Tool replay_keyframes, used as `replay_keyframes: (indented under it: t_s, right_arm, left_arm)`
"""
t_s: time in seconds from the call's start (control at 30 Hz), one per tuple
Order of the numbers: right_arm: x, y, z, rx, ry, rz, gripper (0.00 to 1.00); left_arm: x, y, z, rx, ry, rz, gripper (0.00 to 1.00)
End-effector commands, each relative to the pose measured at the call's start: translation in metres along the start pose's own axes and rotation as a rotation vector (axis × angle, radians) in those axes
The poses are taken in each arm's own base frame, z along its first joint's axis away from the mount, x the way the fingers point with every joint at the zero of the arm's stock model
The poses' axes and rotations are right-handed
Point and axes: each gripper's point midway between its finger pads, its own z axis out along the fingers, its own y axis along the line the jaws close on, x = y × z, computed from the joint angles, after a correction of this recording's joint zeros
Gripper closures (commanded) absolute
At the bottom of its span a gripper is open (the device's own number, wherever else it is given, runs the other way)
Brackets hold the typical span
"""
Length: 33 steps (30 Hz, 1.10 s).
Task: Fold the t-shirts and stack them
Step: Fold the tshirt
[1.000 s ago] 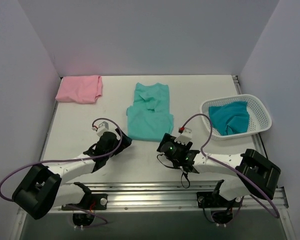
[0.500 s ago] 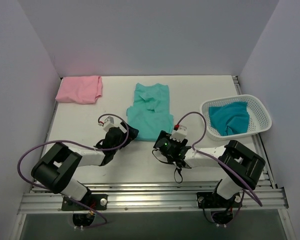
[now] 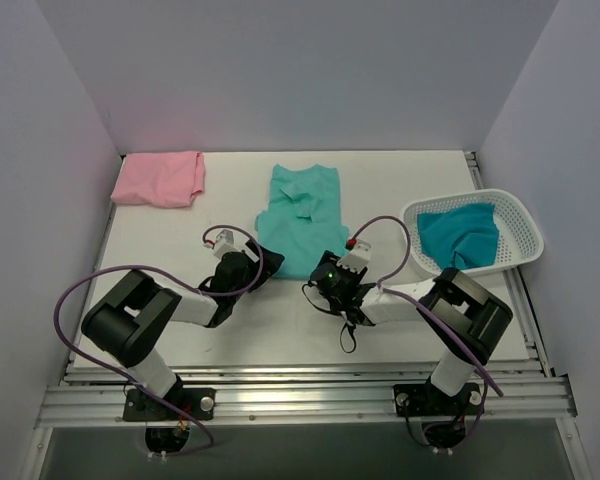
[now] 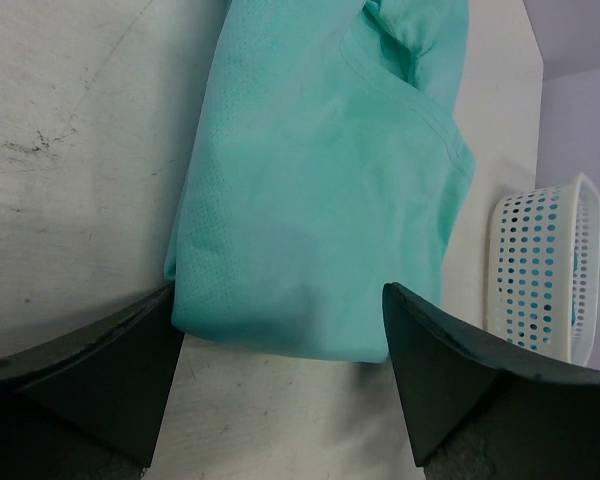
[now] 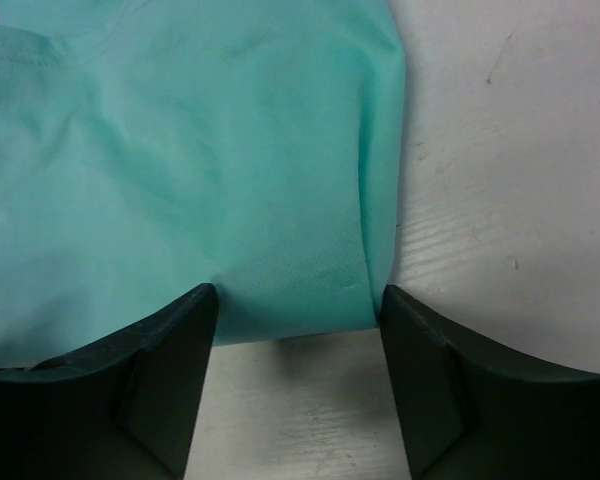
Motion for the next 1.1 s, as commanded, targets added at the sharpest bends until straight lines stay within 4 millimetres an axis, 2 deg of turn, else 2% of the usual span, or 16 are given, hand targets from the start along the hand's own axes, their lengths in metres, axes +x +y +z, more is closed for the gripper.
replay_keyframes:
  t_s: [0.0,0.03,0.13,0.3,0.37,0.5,0.53,0.63,0.67,0.73,0.77,0.83,0.87,0.9,0.93,1.07]
  right_arm:
    - [0.017,-0.008,0.005,0.025,0.056,-0.040,0.41]
    - [0.019,-0.009,0.005,0.025,0.059,-0.041,0.51]
    - [0.019,-0.010,0.006,0.028,0.061,-0.044,0.66]
    - [0.018,-0.011,0.004,0.026,0.061,-0.042,0.75]
    - [0.018,-0.012,0.004,0.029,0.057,-0.044,0.76]
    - [0.016,-0.012,0.003,0.028,0.055,-0.042,0.79]
    - [0.017,-0.012,0.003,0.028,0.057,-0.043,0.79]
    - [0.018,-0.011,0.003,0.025,0.058,-0.041,0.79]
    - [0.018,-0.012,0.004,0.028,0.059,-0.040,0.79]
    - [0.019,-0.012,0.004,0.025,0.062,-0.041,0.80]
    - [0.020,-0.013,0.004,0.026,0.064,-0.041,0.81]
    - [0.021,-0.013,0.004,0.025,0.065,-0.040,0.85]
    - [0.022,-0.014,0.003,0.025,0.068,-0.044,0.89]
    - [0.022,-0.014,0.002,0.024,0.069,-0.045,0.96]
    - [0.022,-0.015,0.001,0.025,0.069,-0.048,0.99]
    - [0.024,-0.019,-0.011,0.032,0.061,-0.066,1.00]
  left_arm:
    - [0.015,0.024,-0.002,-0.075,0.056,0.031,0.12]
    - [0.013,0.023,-0.003,-0.075,0.051,0.030,0.12]
    - [0.012,0.023,-0.004,-0.078,0.047,0.036,0.12]
    - [0.010,0.024,-0.005,-0.082,0.039,0.037,0.13]
    - [0.010,0.024,-0.004,-0.085,0.037,0.039,0.18]
    - [0.012,0.026,-0.003,-0.088,0.040,0.038,0.34]
    - [0.012,0.025,-0.003,-0.087,0.042,0.038,0.45]
    - [0.013,0.028,-0.001,-0.097,0.043,0.039,0.57]
    - [0.012,0.027,0.000,-0.097,0.040,0.039,0.64]
    - [0.013,0.031,0.002,-0.108,0.042,0.042,0.71]
    - [0.014,0.030,0.003,-0.109,0.042,0.048,0.78]
    - [0.015,0.033,0.005,-0.116,0.045,0.051,0.85]
    - [0.015,0.034,0.005,-0.119,0.046,0.053,0.94]
    - [0.015,0.036,0.005,-0.122,0.046,0.055,0.97]
    - [0.017,0.036,0.004,-0.124,0.050,0.057,0.98]
    - [0.021,0.041,-0.005,-0.123,0.063,0.069,0.98]
